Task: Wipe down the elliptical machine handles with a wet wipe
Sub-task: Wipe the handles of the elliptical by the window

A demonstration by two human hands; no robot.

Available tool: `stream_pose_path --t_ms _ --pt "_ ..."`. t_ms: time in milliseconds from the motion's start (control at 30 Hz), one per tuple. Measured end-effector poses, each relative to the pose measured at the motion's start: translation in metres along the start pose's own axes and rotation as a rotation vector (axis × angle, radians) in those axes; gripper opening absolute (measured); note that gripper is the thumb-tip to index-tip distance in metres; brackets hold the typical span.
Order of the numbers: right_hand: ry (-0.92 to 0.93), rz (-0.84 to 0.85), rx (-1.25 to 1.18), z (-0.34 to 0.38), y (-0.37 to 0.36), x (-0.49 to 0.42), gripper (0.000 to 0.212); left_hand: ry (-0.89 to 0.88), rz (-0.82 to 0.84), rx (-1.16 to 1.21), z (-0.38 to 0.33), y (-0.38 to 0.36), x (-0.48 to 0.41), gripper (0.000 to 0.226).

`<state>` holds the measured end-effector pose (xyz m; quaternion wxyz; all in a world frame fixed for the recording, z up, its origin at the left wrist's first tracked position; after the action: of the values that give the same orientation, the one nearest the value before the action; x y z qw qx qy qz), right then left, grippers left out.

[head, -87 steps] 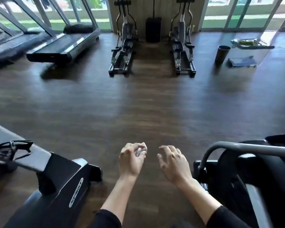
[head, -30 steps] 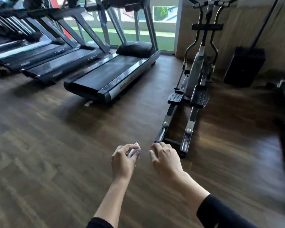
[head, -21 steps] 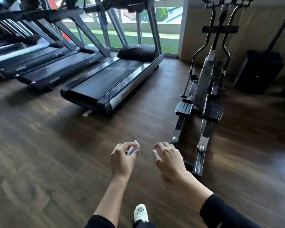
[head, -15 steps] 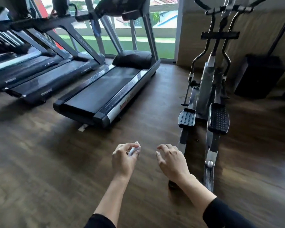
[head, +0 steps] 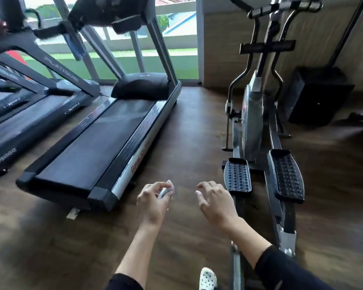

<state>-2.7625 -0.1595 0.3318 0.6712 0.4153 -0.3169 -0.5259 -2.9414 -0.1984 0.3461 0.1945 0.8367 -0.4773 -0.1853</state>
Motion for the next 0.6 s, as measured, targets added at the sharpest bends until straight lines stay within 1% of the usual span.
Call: stream_pose_path --t_ms 100,167,267,367,533,600 --pt "-0.001 -0.030 0.018 0.002 0.016 -0.081 0.032 -0.014 0.017 0.018 -0.015 -0.021 -0.079 0.029" --pt "-0.011 -0.040 0.018 0.003 0.024 -0.129 0.032 -0.006 0.029 0.039 -0.023 -0.037 -0.126 0.029" --pt "-0.047 -0.059 0.007 -0.003 0.028 -0.191 0.032 -0.043 0.056 0.038 -0.033 -0.066 -0.188 0.029" --pt "-0.098 -0.081 0.012 -0.015 0.027 -0.253 0.033 -0.084 0.112 0.043 -0.039 -0.100 -0.257 0.027" --pt "-0.226 -0.148 0.007 -0.036 0.028 -0.357 0.032 -0.182 0.231 0.087 -0.054 -0.161 -0.372 0.031" --pt "-0.277 -0.159 -0.003 -0.040 0.032 -0.393 0.032 -0.198 0.284 0.092 -0.059 -0.183 -0.415 0.025"
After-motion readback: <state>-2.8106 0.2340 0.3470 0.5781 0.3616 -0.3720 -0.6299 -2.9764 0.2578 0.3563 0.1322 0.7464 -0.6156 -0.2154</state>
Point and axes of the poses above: each hand's wrist, its own x-axis away from the middle knuckle, its own y-axis out of the back of the hand, z = x × y, the point moved 3 cm from there along -x, towards the middle knuckle, and after that the axes turned 3 degrees about x, right-handed, at the moved point
